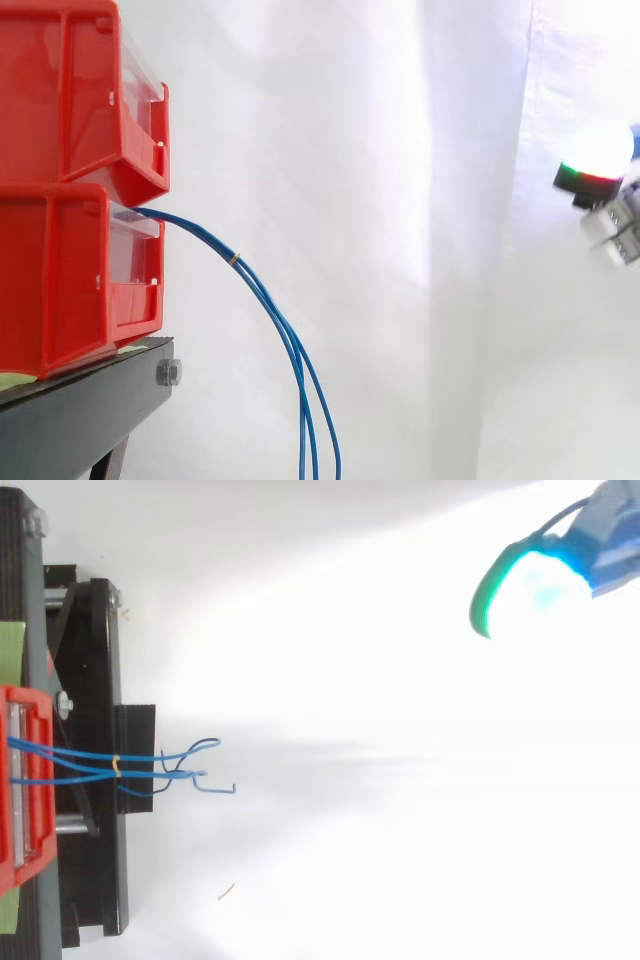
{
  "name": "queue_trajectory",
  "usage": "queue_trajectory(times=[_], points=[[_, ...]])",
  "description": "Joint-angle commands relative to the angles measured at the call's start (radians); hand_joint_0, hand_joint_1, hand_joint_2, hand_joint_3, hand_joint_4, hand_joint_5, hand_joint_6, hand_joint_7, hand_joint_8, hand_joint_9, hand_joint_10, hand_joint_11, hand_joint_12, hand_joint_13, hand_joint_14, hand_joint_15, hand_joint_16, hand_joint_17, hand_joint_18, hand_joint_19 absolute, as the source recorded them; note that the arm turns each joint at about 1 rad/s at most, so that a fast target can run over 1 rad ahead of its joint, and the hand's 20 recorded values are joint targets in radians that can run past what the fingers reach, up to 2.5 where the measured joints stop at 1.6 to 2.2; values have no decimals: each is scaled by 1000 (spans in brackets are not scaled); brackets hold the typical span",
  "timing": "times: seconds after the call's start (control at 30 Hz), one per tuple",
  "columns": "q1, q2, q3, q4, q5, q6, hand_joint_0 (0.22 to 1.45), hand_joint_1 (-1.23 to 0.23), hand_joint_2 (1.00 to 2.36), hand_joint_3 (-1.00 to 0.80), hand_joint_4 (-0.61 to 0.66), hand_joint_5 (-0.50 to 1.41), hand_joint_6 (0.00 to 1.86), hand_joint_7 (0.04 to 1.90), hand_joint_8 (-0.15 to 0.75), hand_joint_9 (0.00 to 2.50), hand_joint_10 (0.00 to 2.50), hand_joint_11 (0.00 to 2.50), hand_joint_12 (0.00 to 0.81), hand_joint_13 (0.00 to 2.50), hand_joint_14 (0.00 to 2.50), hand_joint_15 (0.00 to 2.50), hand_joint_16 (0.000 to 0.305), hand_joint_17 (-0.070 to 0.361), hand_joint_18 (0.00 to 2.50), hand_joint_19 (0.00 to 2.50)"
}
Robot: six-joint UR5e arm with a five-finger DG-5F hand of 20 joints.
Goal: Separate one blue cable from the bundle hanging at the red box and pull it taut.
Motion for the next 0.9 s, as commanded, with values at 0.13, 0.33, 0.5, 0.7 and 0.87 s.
queue_trajectory(times=[0.13,0.33,0.5,0.7,0.87], points=[[6,-59,1,83,11,-1,570,-557,1003,-468,264,-222,501,683,312,370,0,0,399,258,1,39,58,130,430,165],[11,-85,4,123,19,1,572,-556,1002,-471,264,-222,501,680,313,374,1,0,398,260,1,39,58,129,431,166],[20,-99,10,164,52,1,575,-555,1001,-479,264,-222,502,683,314,380,2,0,398,264,1,37,57,129,433,165],[23,-137,13,181,54,28,575,-557,1001,-478,265,-221,501,679,314,392,0,4,397,266,0,32,57,129,432,165],[21,-188,71,187,51,34,574,-560,1002,-475,266,-221,501,679,314,391,0,0,397,264,0,35,57,129,431,165]])
